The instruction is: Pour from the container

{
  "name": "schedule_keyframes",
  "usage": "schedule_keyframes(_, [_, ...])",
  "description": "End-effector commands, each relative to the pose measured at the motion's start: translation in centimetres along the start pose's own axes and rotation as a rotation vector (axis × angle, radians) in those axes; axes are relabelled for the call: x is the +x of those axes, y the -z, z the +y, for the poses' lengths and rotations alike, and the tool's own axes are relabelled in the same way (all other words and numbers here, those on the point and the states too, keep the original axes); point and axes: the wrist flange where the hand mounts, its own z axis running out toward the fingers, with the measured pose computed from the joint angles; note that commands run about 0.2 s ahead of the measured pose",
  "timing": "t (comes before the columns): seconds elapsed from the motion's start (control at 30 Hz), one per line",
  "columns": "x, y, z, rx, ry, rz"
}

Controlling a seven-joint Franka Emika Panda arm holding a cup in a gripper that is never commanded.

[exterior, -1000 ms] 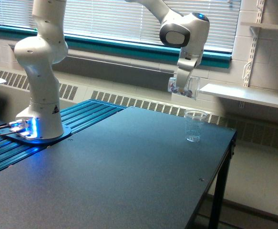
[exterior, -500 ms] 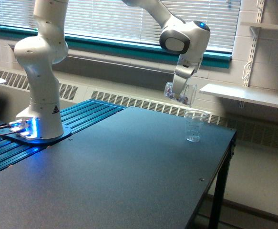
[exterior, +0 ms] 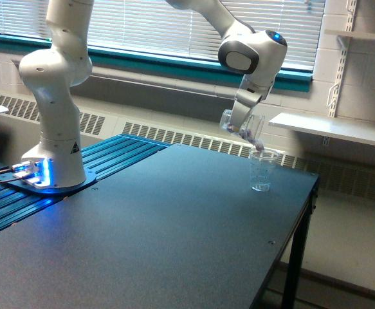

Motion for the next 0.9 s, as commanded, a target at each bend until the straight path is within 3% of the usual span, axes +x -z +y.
schedule_keyframes(0.03, [-0.07, 0.27, -0.22, 0.0, -0.029, -0.02])
schedule_keyframes(0.6, [0.11, 0.14, -0.06, 0.006, -0.048, -0.067])
schedule_keyframes(0.9, [-0.46, 0.08, -0.19, -0.002, -0.048, -0.053])
